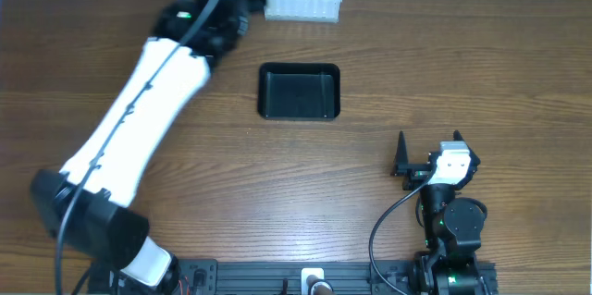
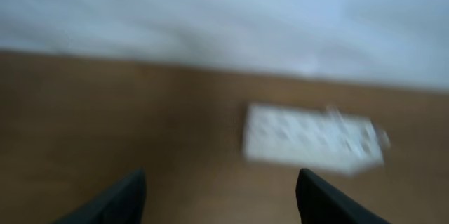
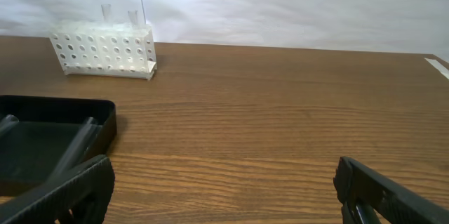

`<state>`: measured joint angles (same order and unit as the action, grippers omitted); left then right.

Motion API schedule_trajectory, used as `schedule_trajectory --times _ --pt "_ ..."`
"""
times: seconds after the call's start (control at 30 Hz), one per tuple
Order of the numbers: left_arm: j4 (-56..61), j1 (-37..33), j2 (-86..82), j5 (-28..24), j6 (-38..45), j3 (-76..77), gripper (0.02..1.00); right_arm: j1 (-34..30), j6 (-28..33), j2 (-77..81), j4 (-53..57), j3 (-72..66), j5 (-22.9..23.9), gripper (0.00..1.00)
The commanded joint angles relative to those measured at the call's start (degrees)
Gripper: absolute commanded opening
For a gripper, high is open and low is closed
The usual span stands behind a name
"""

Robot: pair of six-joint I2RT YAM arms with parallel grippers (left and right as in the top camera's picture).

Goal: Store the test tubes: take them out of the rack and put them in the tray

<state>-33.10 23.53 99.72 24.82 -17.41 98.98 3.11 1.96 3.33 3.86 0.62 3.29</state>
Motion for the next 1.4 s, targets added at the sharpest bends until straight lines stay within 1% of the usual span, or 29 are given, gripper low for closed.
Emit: schedule_trajectory --times 0.03,0.1,0.17,0.23,0.27,0.3,0.37,0.47,0.57,0.6,0.77,0.83,1.0,1.1,1.23,1.4 --pt "4.15 -3.5 -4.13 -2.49 9.11 -4.24 0.682 0.31 0.26 -0.2 0.22 -0.33 -0.42 0.991" --pt "9.01 -4.85 -7.54 -3.76 11.54 -8.81 0.691 0.31 0.26 -0.2 0.22 -0.33 -0.42 0.993" --pt "14.03 -6.36 -11.28 -6.36 13.18 -13.88 0.706 0.31 0.26 -0.2 0.22 -0.33 -0.42 0.993" --pt "19.39 -8.39 -15.82 -10.88 14.45 -19.91 0.722 0.31 0.26 -0.2 0.22 -0.33 -0.42 0.993" --pt "23.61 -10.25 -20.31 -15.04 14.45 -25.68 0.772 0.31 0.26 -0.2 0.24 -0.33 -0.42 0.991" --pt "25.68 -11.21 -22.88 -17.25 14.45 -28.92 0.792 0.31 0.26 -0.2 0.22 -0.33 -0.42 0.993" --pt "30.16 -12.92 -28.41 -21.16 14.56 -35.91 0.796 0.31 0.26 -0.2 0.22 -0.33 -0.42 0.993" --pt "34.99 -14.34 -36.46 -25.49 17.66 -45.48 0.851 0.31 0.26 -0.2 0.22 -0.33 -0.42 0.993" --pt "37.27 -15.26 -44.87 -26.27 18.18 -54.18 0.864 0.31 0.26 -0.2 0.22 -0.33 -0.42 0.993" --pt "37.24 -15.91 -50.42 -26.88 18.27 -59.17 0.873 0.31 0.26 -0.2 0.22 -0.33 -0.42 0.991" --pt "39.23 -18.29 -65.94 -29.57 18.25 -72.61 0.904 0.31 0.26 -0.2 0.22 -0.33 -0.42 0.991" --pt "40.72 -19.34 -71.58 -30.45 18.25 -77.5 0.925 0.31 0.26 -0.2 0.22 -0.33 -0.42 0.991" --pt "43.15 -21.64 -84.46 -33.29 18.25 -87.65 0.936 0.31 0.26 -0.2 0.22 -0.33 -0.42 0.991" --pt "43.19 -22.01 -89.11 -34.45 18.27 -91.38 0.941 0.31 0.26 -0.2 0.22 -0.33 -0.42 0.993" --pt "43.21 -21.99 -91.78 -34.71 18.25 -95.12 0.954 0.31 0.26 -0.2 0.22 -0.33 -0.42 0.993" --pt "41.88 -22.01 -94.68 -35.56 18.27 -98.64 0.996 0.31 0.26 -0.2 0.22 -0.33 -0.42 0.993"
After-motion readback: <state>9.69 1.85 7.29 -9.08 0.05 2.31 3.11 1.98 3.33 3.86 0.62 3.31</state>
